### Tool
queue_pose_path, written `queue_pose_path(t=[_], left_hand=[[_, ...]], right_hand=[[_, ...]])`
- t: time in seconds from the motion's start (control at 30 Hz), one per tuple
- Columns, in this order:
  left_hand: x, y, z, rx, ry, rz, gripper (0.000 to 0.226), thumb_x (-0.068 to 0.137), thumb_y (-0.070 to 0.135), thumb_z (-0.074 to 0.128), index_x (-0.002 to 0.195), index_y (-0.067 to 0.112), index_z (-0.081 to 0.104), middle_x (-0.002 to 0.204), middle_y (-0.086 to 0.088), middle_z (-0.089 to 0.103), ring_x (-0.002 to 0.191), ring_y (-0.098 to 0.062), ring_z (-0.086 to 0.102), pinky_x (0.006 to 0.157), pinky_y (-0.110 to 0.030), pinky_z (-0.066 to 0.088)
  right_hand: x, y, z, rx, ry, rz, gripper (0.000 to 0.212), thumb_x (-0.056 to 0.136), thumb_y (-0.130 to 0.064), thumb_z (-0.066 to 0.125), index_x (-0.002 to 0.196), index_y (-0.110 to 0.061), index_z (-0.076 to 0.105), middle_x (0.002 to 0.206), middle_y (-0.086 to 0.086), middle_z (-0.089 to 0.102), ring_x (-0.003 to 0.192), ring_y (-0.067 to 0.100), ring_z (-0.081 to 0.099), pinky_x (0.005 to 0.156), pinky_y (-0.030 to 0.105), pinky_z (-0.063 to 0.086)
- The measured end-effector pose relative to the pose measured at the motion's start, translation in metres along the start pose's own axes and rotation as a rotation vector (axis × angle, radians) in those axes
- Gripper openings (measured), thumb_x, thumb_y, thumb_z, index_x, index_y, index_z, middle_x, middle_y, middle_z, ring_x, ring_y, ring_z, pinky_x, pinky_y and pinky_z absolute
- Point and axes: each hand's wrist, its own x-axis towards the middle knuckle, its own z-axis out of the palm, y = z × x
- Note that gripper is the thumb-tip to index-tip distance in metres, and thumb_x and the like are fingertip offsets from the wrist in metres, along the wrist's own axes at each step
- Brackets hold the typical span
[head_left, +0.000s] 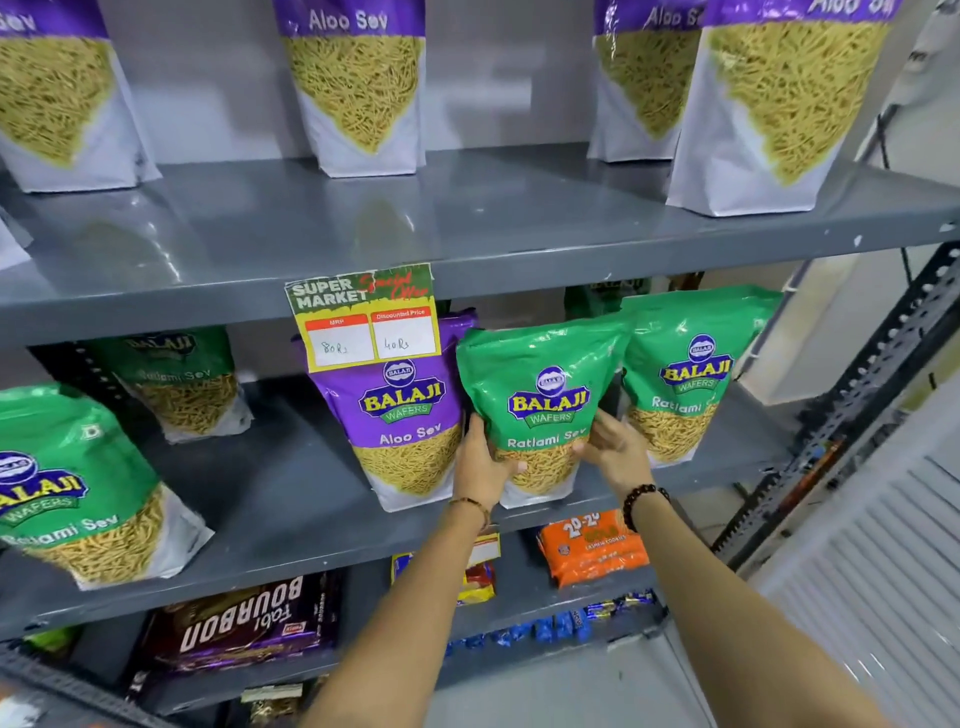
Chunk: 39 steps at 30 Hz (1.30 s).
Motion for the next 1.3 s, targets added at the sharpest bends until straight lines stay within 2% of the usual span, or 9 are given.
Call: queue_pose_path(t=[0.27, 0.53, 0.63, 0.7, 0.8, 0.9, 1.07, 1.2, 1.3], left_hand=[[-0.019, -0.02, -0.014, -0.04, 0.009, -0.059, 0.08, 0.073, 0.003, 0.071, 0.14, 0.01, 0.028, 0.143, -0.014, 0.042, 0.132, -0.029, 0.041, 0.11, -0.044, 0.036], [-0.058, -0.063, -0.06, -0.127, 0.171, -0.213, 0.051, 0.075, 0.007, 0.071, 0.121, 0.003, 0.049, 0.126, -0.02, 0.056, 0.118, -0.032, 0.052, 0.104, -0.043, 0.043], [-0.056, -0.073, -0.085, -0.116, 0.256, -0.239, 0.034, 0.073, 0.005, 0.072, 0.1, 0.01, 0.052, 0.107, -0.013, 0.059, 0.109, -0.033, 0.057, 0.096, -0.043, 0.047], [-0.052, -0.073, -0.1, -0.111, 0.288, -0.245, 0.037, 0.073, 0.006, 0.072, 0.104, 0.012, 0.052, 0.103, -0.011, 0.057, 0.106, -0.032, 0.057, 0.09, -0.037, 0.047], [-0.041, -0.075, -0.116, -0.074, 0.315, -0.275, 0.063, 0.075, 0.009, 0.071, 0.13, 0.001, 0.04, 0.13, -0.019, 0.053, 0.118, -0.033, 0.052, 0.099, -0.04, 0.043], [-0.031, -0.077, -0.125, -0.077, 0.296, -0.286, 0.073, 0.076, 0.009, 0.07, 0.137, 0.003, 0.031, 0.142, -0.02, 0.043, 0.127, -0.033, 0.045, 0.106, -0.042, 0.039], [-0.015, -0.073, -0.129, -0.134, 0.246, -0.265, 0.081, 0.074, 0.003, 0.071, 0.141, 0.006, 0.026, 0.148, -0.018, 0.035, 0.134, -0.032, 0.038, 0.11, -0.045, 0.036], [-0.009, -0.073, -0.13, -0.167, 0.22, -0.217, 0.071, 0.07, 0.0, 0.073, 0.132, 0.006, 0.039, 0.135, -0.017, 0.051, 0.124, -0.031, 0.05, 0.103, -0.051, 0.044], [-0.013, -0.073, -0.135, -0.166, 0.248, -0.173, 0.057, 0.07, -0.001, 0.073, 0.121, 0.006, 0.048, 0.122, -0.018, 0.06, 0.112, -0.03, 0.057, 0.096, -0.046, 0.049]], right_hand=[[-0.021, 0.018, 0.022, 0.026, 0.234, 0.1, 0.061, 0.079, 0.006, 0.061, 0.136, 0.001, 0.037, 0.144, 0.018, 0.041, 0.134, 0.03, 0.039, 0.11, 0.046, 0.034], [-0.059, 0.038, 0.103, -0.091, 0.401, 0.166, 0.048, 0.082, -0.012, 0.061, 0.127, -0.001, 0.05, 0.132, 0.018, 0.056, 0.122, 0.034, 0.051, 0.097, 0.041, 0.042], [-0.065, 0.038, 0.134, -0.034, 0.361, 0.218, 0.047, 0.084, -0.011, 0.059, 0.128, -0.001, 0.048, 0.13, 0.019, 0.056, 0.118, 0.035, 0.052, 0.096, 0.04, 0.042], [-0.064, 0.036, 0.151, 0.001, 0.314, 0.229, 0.045, 0.084, -0.011, 0.06, 0.127, -0.001, 0.049, 0.128, 0.018, 0.057, 0.116, 0.032, 0.053, 0.097, 0.039, 0.041], [-0.049, 0.034, 0.17, 0.025, 0.2, 0.225, 0.052, 0.085, -0.009, 0.059, 0.133, -0.002, 0.043, 0.137, 0.014, 0.052, 0.124, 0.027, 0.049, 0.104, 0.034, 0.037], [-0.03, 0.029, 0.18, 0.02, 0.087, 0.226, 0.069, 0.083, -0.006, 0.061, 0.142, -0.007, 0.027, 0.147, 0.013, 0.039, 0.134, 0.027, 0.039, 0.109, 0.038, 0.034], [-0.002, 0.023, 0.178, 0.007, -0.055, 0.199, 0.088, 0.066, 0.009, 0.07, 0.141, -0.011, 0.027, 0.132, 0.011, 0.054, 0.119, 0.026, 0.052, 0.098, 0.038, 0.043], [0.002, 0.018, 0.177, 0.016, -0.116, 0.174, 0.082, 0.065, 0.015, 0.067, 0.135, -0.012, 0.035, 0.122, 0.012, 0.058, 0.105, 0.022, 0.055, 0.086, 0.033, 0.044], [0.0, 0.022, 0.182, 0.011, -0.141, 0.134, 0.083, 0.063, 0.013, 0.07, 0.135, -0.009, 0.038, 0.122, 0.013, 0.059, 0.108, 0.025, 0.056, 0.091, 0.041, 0.048]])
